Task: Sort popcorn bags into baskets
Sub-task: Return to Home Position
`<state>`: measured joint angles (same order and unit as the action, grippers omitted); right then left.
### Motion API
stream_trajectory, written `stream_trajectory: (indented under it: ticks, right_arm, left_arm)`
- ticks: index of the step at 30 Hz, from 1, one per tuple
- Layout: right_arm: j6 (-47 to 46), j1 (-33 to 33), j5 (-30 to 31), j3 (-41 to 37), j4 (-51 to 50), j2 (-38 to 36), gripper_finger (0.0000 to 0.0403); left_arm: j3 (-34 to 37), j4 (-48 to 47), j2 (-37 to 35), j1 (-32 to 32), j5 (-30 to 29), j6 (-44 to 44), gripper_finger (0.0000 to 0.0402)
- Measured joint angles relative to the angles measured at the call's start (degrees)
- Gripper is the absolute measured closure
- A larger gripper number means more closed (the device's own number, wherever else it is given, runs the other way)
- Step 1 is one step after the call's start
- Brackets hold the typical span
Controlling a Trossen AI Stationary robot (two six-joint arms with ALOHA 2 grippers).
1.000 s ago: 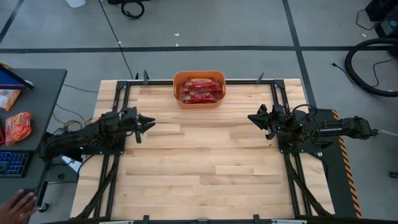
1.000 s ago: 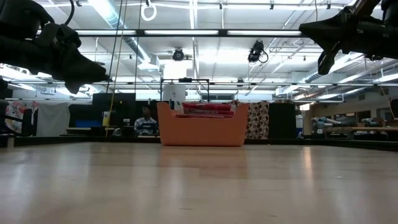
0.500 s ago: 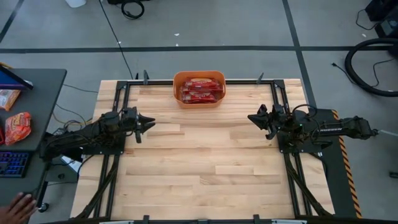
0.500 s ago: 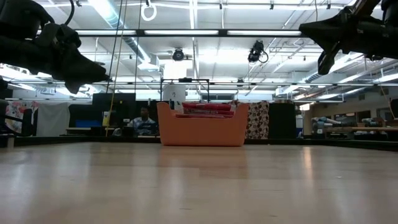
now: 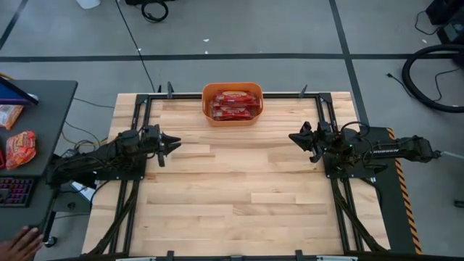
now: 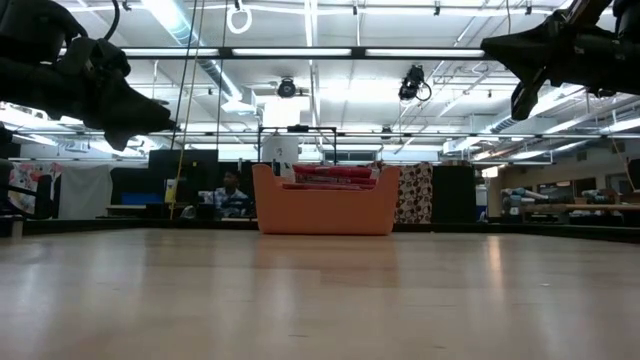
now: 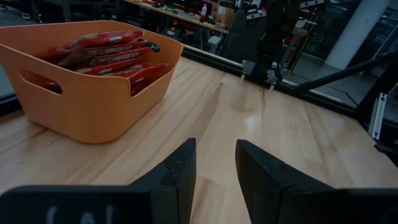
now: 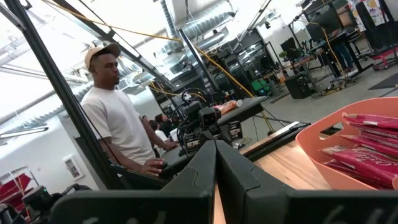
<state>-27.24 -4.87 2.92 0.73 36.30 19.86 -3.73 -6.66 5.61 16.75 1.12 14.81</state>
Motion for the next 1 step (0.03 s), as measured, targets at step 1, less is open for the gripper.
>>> stream_trajectory:
  ticks: [1]
  right_arm:
    - [0.0, 0.0, 0.0, 0.0, 0.0, 0.0, 0.0386]
  left_arm:
    - [0.0, 0.0, 0.0, 0.0, 0.0, 0.0, 0.0285]
